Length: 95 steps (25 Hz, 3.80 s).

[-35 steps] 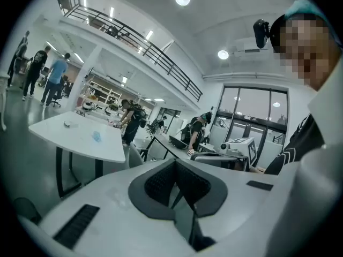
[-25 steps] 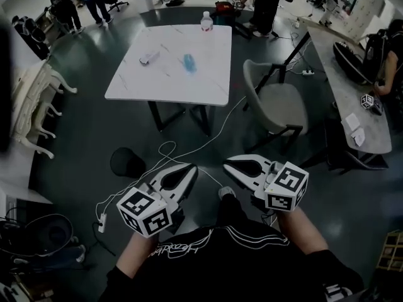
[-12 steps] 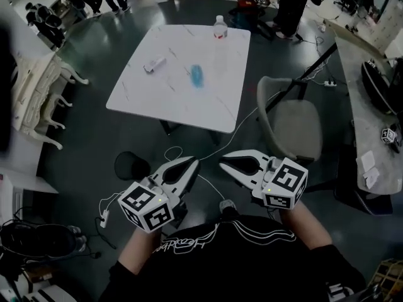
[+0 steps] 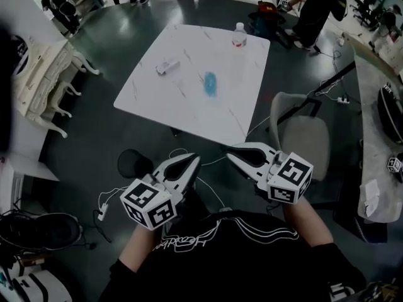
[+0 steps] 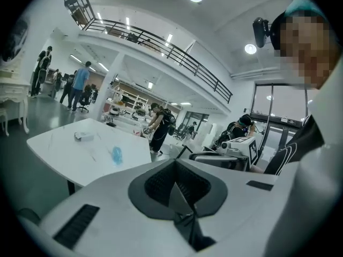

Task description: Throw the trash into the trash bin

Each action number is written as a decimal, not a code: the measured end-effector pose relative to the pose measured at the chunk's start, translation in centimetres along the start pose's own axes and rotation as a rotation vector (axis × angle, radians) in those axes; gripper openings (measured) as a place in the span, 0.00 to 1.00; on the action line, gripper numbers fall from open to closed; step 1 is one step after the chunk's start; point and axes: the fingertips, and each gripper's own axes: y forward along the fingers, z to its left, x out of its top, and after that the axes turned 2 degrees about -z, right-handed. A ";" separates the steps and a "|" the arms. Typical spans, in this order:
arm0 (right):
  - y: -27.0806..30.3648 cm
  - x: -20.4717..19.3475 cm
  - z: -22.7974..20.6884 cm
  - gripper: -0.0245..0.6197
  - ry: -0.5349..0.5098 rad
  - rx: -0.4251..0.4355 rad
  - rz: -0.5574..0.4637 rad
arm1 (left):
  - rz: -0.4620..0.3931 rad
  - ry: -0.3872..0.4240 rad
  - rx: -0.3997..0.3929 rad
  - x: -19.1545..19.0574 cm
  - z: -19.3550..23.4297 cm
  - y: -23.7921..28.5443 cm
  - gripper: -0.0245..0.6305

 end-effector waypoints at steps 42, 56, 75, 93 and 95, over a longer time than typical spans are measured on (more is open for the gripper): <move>27.4 -0.5 -27.8 0.09 0.317 -0.307 0.121 | 0.300 0.328 0.058 8.3 47.5 16.5 0.51; 26.5 -2.0 -29.6 0.09 0.402 -0.291 0.102 | 0.535 0.471 0.072 2.2 54.6 22.7 0.62; 26.5 -3.5 -29.5 0.09 0.446 -0.291 0.142 | 0.609 0.449 0.080 -0.9 55.9 23.8 0.53; 24.4 -3.8 -23.8 0.09 0.395 -0.209 0.170 | 0.348 0.248 0.188 2.6 48.0 15.3 0.53; 23.9 -3.7 -22.3 0.09 0.378 -0.179 0.181 | 0.284 0.208 0.199 3.3 46.2 13.3 0.53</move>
